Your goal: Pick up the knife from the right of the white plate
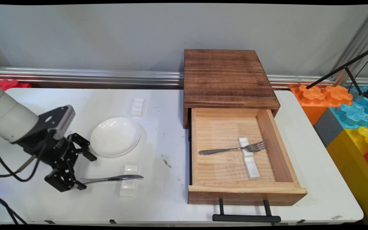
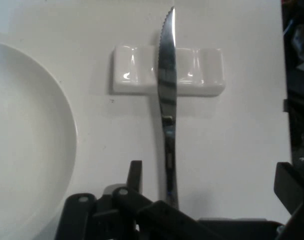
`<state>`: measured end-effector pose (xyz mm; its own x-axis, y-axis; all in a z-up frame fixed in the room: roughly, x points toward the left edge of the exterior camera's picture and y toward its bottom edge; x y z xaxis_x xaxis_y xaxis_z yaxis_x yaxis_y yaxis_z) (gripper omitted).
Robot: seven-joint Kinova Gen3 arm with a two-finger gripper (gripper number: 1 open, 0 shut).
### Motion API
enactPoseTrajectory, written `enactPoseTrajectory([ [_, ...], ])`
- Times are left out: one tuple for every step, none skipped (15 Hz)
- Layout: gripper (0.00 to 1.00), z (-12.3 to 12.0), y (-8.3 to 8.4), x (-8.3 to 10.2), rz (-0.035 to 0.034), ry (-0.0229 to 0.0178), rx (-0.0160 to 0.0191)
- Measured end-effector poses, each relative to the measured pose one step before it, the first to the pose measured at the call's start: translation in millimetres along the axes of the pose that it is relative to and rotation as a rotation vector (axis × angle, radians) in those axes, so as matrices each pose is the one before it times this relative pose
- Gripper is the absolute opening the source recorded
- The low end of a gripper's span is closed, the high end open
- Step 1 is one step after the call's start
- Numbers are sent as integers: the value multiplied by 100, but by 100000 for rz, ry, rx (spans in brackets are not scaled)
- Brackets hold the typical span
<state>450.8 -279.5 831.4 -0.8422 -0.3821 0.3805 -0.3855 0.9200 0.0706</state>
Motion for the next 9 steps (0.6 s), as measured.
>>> enactPoseTrajectory([
  [100,566,-85,49,1147,-404,600],
  [100,487,-91,80,914,-334,525],
  [100,322,-84,77,610,-171,392],
  [100,545,-161,153,1070,-368,664],
  [100,445,-167,112,808,-481,613],
  [100,479,-181,124,852,-519,613],
  [100,512,-191,136,851,-517,530],
  [100,334,-116,108,496,-301,157],
  [100,209,-67,64,265,-197,82],
])
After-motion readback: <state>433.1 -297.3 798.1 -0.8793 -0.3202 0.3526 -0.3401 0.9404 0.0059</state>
